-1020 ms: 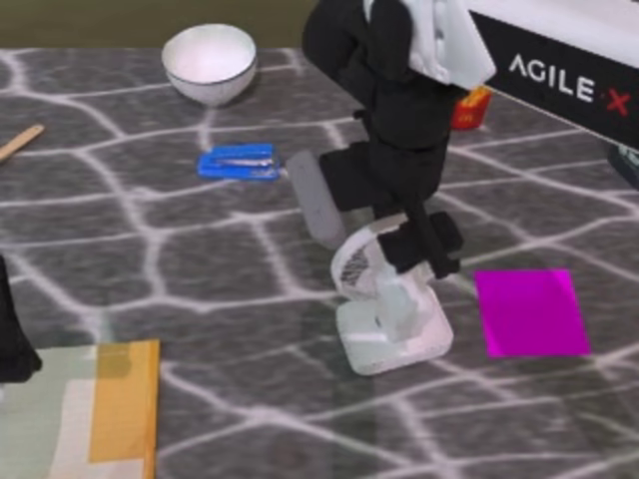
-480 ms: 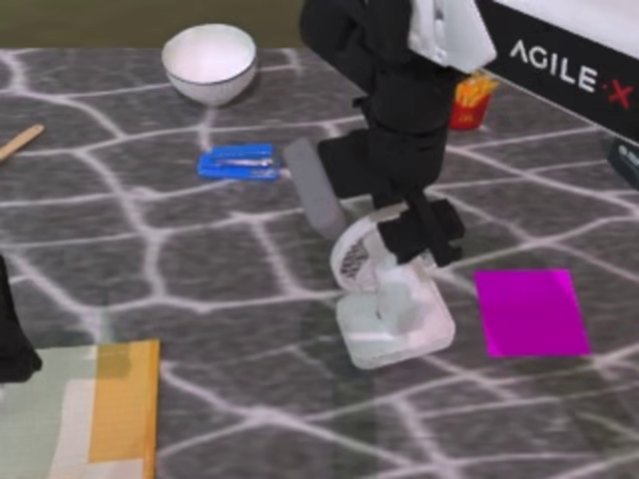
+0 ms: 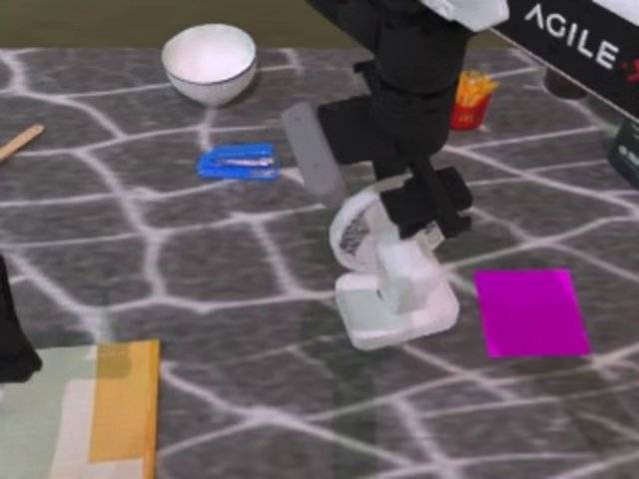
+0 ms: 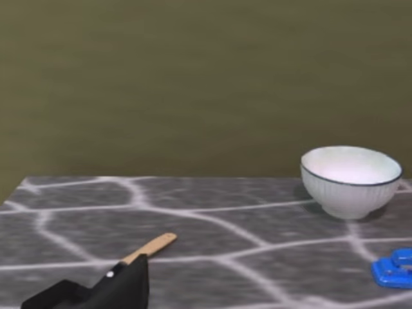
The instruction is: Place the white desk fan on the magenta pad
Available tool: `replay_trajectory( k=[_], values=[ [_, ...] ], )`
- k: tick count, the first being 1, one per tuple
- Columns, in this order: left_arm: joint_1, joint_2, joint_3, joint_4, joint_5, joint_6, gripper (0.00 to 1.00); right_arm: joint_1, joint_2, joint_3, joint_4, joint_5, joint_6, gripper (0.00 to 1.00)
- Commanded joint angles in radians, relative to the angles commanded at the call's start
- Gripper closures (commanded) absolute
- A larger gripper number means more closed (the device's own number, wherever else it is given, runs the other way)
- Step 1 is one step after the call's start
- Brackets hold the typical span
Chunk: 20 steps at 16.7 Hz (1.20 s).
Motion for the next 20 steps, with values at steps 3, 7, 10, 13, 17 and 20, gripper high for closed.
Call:
replay_trajectory(
  k=[3,7,10,13,17,20],
  values=[
    [0.000,0.000,0.000,0.000,0.000,0.000,0.00,-0.005,-0.003,-0.003,0.003,0.001,0.011,1.00],
    [0.000,0.000,0.000,0.000,0.000,0.000,0.00,-0.013,-0.003,-0.017,0.021,0.020,0.150,1.00],
    [0.000,0.000,0.000,0.000,0.000,0.000,0.00,-0.031,-0.015,-0.037,0.050,0.041,0.366,1.00],
    [0.000,0.000,0.000,0.000,0.000,0.000,0.00,-0.057,-0.041,-0.057,0.088,0.062,0.677,1.00],
    [0.000,0.000,0.000,0.000,0.000,0.000,0.00,-0.103,-0.101,-0.091,0.144,0.081,1.196,1.00],
    [0.000,0.000,0.000,0.000,0.000,0.000,0.00,-0.143,-0.159,-0.131,0.180,0.084,1.617,1.00]
  ],
)
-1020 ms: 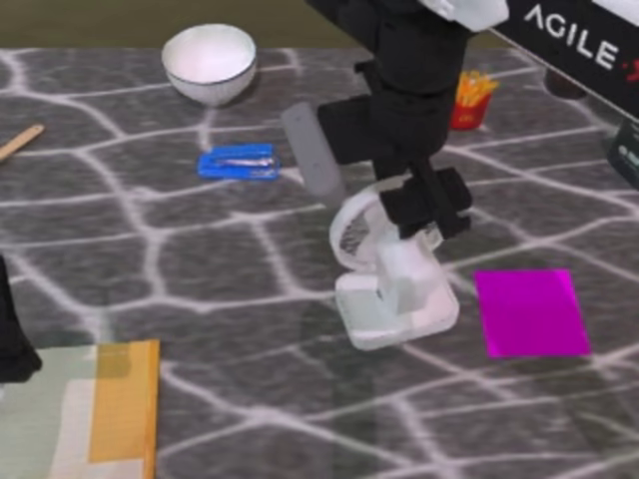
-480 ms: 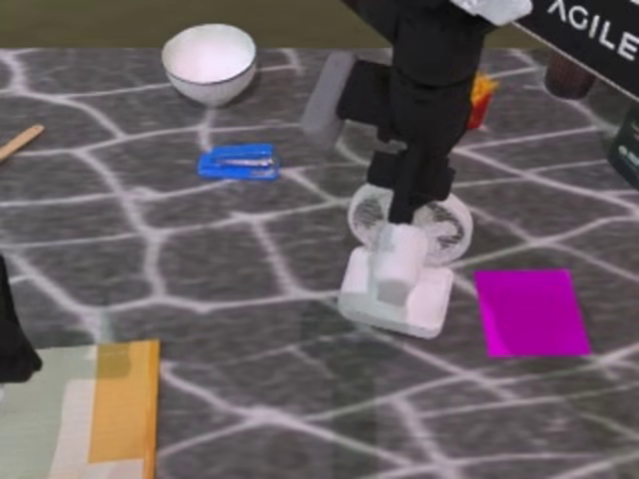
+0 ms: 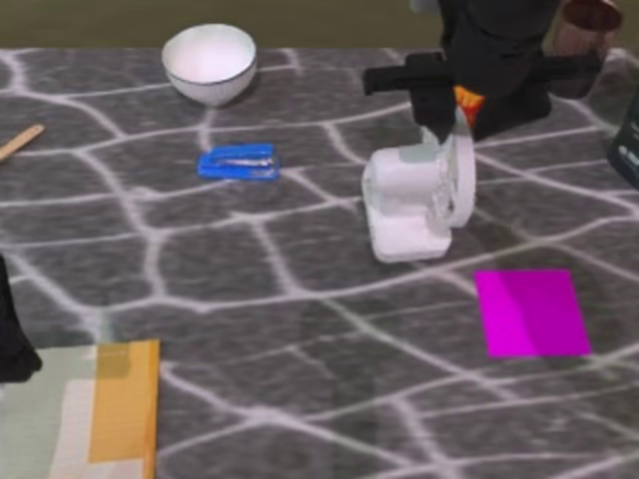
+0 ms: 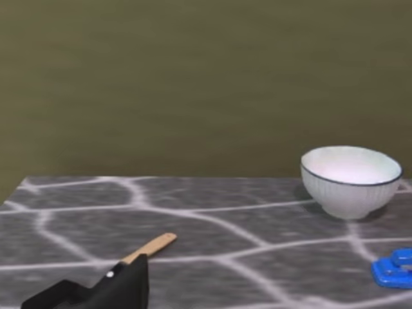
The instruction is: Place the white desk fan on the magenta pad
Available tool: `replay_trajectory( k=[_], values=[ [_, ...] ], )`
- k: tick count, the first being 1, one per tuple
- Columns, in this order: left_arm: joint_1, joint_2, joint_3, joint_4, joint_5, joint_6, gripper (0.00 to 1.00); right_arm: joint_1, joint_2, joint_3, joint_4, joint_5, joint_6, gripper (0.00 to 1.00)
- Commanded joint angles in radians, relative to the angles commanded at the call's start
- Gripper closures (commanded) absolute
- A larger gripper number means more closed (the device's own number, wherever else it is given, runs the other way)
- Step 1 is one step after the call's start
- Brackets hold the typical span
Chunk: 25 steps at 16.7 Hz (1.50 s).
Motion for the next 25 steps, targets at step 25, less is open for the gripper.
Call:
replay_trajectory(
  k=[25],
  values=[
    [0.000,0.000,0.000,0.000,0.000,0.000,0.00,-0.179,-0.207,-0.396,-0.044,-0.090,1.479,1.00]
  ],
)
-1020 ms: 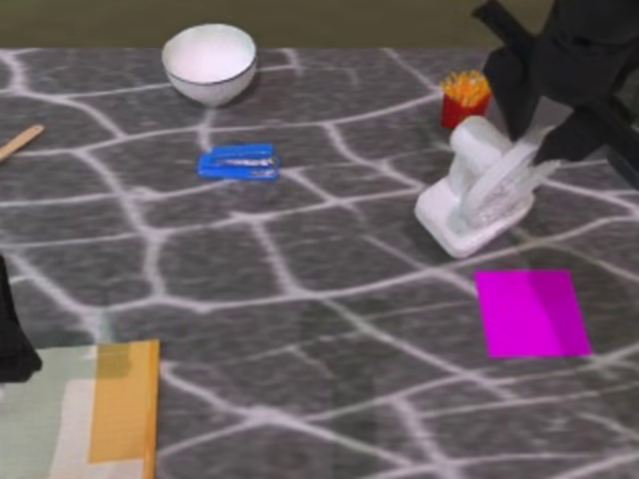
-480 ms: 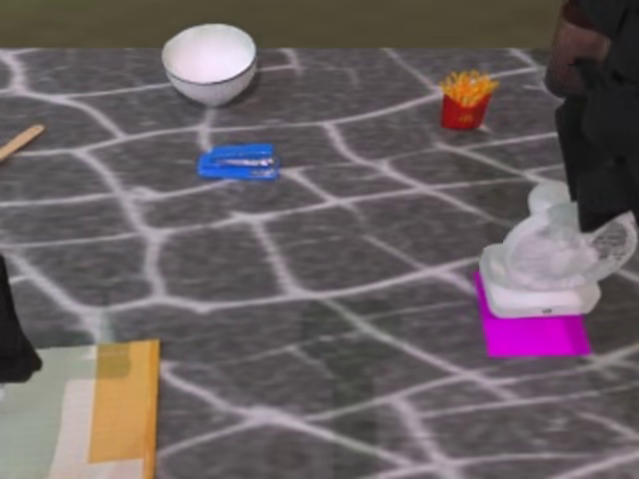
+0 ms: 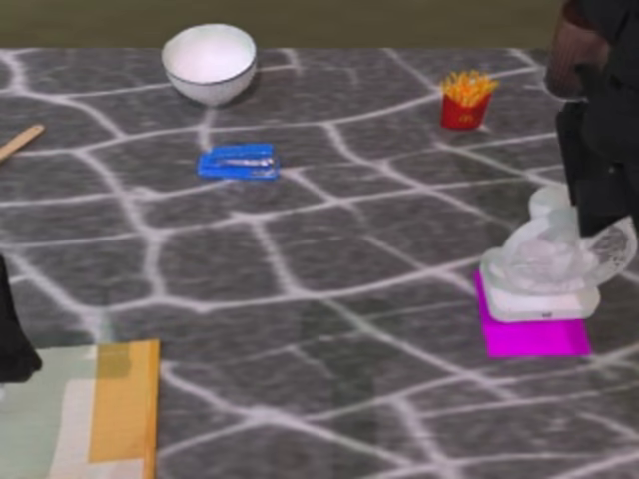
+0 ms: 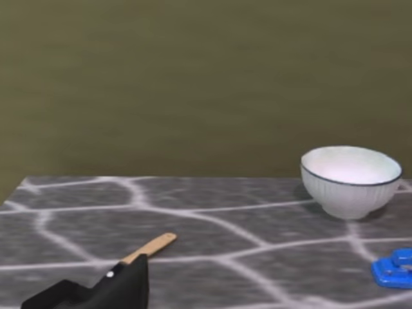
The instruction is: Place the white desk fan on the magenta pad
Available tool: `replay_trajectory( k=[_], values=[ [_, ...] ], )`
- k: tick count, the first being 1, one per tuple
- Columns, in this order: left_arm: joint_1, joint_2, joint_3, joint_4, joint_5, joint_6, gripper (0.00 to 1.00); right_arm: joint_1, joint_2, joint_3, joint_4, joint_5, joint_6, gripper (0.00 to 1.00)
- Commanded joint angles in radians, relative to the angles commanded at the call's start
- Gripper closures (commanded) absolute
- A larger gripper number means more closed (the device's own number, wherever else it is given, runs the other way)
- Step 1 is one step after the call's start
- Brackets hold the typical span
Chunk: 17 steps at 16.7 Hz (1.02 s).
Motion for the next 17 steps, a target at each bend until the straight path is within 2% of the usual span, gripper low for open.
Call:
replay_trajectory(
  k=[5,9,17],
  values=[
    [0.000,0.000,0.000,0.000,0.000,0.000,0.00,-0.006,0.002,-0.108,0.110,-0.001,0.002,1.00],
    [0.000,0.000,0.000,0.000,0.000,0.000,0.00,-0.006,0.003,-0.115,0.117,-0.001,0.002,1.00],
    [0.000,0.000,0.000,0.000,0.000,0.000,0.00,-0.006,0.003,-0.115,0.117,-0.001,0.002,0.40]
  ],
)
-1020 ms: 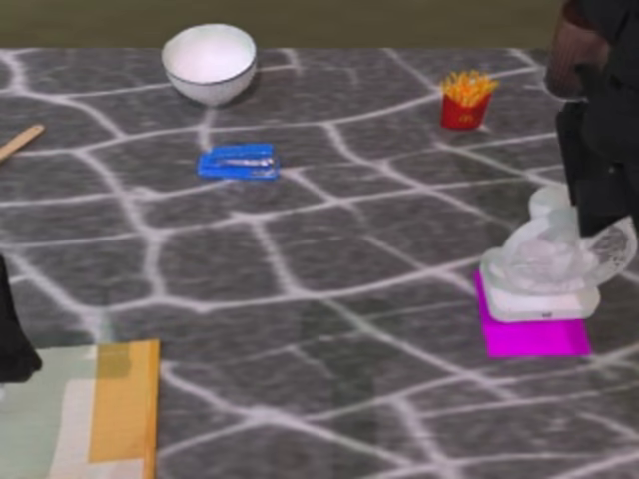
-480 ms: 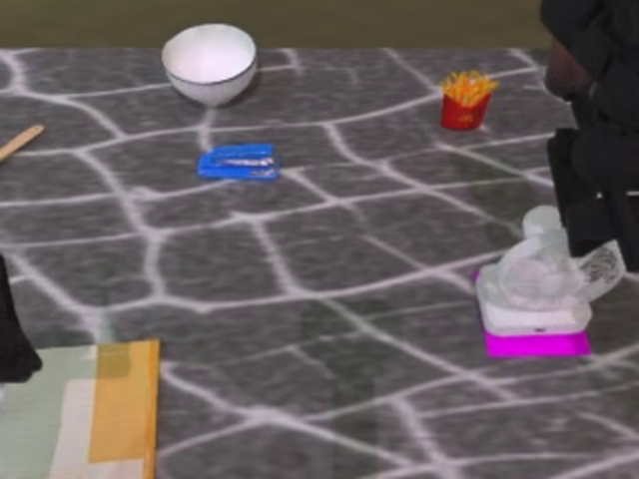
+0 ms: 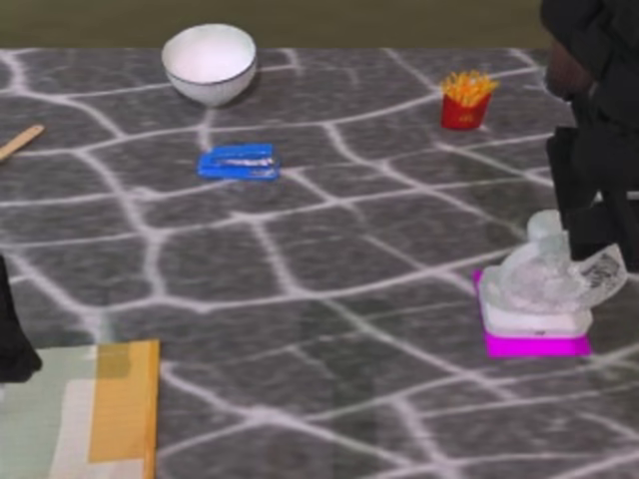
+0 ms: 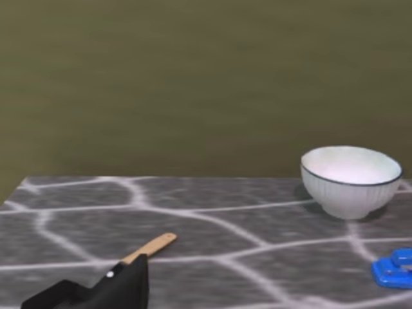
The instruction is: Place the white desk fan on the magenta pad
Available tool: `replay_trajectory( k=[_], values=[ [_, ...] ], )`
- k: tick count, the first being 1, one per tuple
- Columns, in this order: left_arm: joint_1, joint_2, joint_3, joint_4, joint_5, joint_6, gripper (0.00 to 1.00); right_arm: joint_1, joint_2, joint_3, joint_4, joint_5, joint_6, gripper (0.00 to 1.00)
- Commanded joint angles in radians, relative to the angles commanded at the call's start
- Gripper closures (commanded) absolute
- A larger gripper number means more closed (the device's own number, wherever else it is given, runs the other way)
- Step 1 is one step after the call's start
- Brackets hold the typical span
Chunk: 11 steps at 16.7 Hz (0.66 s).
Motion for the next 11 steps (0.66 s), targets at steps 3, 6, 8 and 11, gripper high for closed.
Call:
replay_trajectory(
  k=[3,6,8,11],
  values=[
    [0.000,0.000,0.000,0.000,0.000,0.000,0.00,0.000,0.000,0.000,0.000,0.000,0.000,0.17],
    [0.000,0.000,0.000,0.000,0.000,0.000,0.00,0.000,0.000,0.000,0.000,0.000,0.000,0.00],
    [0.000,0.000,0.000,0.000,0.000,0.000,0.00,0.000,0.000,0.000,0.000,0.000,0.000,0.00],
    [0.000,0.000,0.000,0.000,0.000,0.000,0.00,0.000,0.000,0.000,0.000,0.000,0.000,0.00]
  ],
)
